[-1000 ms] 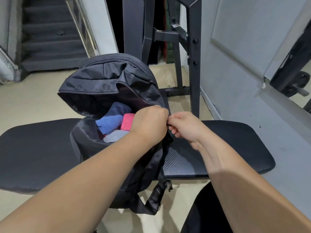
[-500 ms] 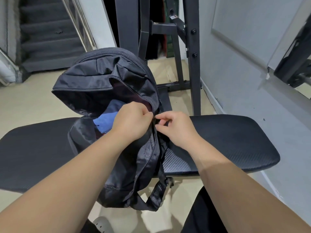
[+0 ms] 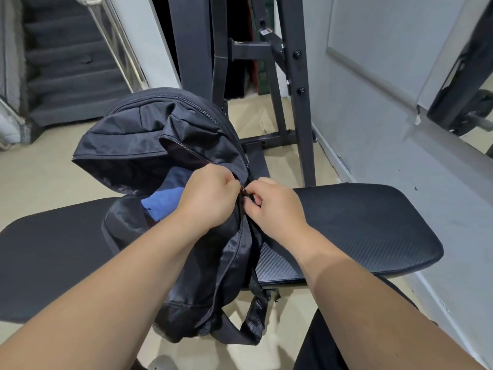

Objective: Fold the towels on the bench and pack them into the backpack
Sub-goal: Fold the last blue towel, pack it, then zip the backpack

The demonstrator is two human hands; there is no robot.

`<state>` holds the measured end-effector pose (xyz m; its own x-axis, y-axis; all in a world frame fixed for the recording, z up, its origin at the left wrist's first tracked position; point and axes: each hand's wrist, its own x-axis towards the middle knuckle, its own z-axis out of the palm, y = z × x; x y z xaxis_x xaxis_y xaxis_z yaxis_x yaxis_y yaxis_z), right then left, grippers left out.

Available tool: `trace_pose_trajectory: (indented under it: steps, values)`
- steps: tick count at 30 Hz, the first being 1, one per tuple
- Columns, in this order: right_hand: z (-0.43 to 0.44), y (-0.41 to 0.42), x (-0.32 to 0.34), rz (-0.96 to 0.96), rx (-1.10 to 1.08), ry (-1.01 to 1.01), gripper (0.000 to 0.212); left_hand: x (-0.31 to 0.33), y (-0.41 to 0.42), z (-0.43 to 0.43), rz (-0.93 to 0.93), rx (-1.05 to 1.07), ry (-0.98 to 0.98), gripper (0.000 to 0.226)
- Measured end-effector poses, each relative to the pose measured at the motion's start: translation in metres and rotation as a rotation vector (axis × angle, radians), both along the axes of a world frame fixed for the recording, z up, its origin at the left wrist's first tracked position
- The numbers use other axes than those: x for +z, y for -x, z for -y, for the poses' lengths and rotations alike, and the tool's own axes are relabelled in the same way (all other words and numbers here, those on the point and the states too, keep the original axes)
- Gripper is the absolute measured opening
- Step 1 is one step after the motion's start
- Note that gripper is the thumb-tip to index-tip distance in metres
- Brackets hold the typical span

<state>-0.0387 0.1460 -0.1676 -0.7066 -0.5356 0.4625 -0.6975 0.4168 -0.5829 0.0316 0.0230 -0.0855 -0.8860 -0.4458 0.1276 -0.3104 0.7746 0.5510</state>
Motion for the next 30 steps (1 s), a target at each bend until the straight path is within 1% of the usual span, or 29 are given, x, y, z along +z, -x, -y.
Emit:
trace_pose_trajectory:
  steps: [5, 9, 13, 15, 17, 18, 20, 22, 24, 26, 28, 30]
  values:
    - [-0.004, 0.006, -0.001, -0.007, -0.067, -0.024, 0.017, 0.009, -0.004, 0.001, -0.031, 0.004, 0.095, 0.04]
    - [-0.009, 0.014, 0.003, 0.014, -0.08, -0.064, 0.013, 0.008, -0.01, 0.002, -0.074, 0.02, 0.134, 0.042]
    - [-0.009, 0.018, 0.011, 0.033, -0.082, -0.116, 0.011, 0.007, -0.009, 0.001, -0.106, 0.069, 0.071, 0.038]
    - [-0.011, 0.017, 0.014, 0.061, -0.066, -0.109, 0.005, 0.009, -0.008, 0.003, -0.122, 0.082, 0.024, 0.036]
    - [-0.013, 0.013, 0.019, 0.055, 0.005, -0.054, 0.02, 0.011, -0.007, 0.006, -0.136, 0.075, -0.016, 0.035]
    - [-0.012, 0.011, 0.023, 0.028, 0.053, -0.027, 0.026, 0.012, -0.008, 0.005, -0.141, 0.071, -0.032, 0.036]
    - [-0.009, 0.009, 0.028, -0.044, 0.096, -0.037, 0.021, 0.013, -0.008, 0.002, -0.15, 0.066, -0.039, 0.038]
    - [-0.005, 0.01, 0.03, -0.114, 0.052, -0.097, 0.013, 0.014, -0.006, -0.003, -0.153, 0.06, -0.023, 0.038]
    - [-0.001, 0.009, 0.03, -0.222, -0.019, -0.151, 0.014, 0.016, -0.006, -0.007, -0.153, 0.053, 0.022, 0.04]
    - [0.002, 0.007, 0.029, -0.331, -0.09, -0.188, 0.014, 0.017, -0.005, -0.006, -0.154, 0.047, 0.095, 0.037]
    - [0.004, 0.005, 0.033, -0.362, -0.132, -0.195, 0.017, 0.019, -0.003, -0.005, -0.15, 0.033, 0.165, 0.034]
    - [0.003, 0.006, 0.034, -0.379, -0.148, -0.194, 0.018, 0.021, -0.003, -0.005, -0.139, 0.03, 0.17, 0.035]
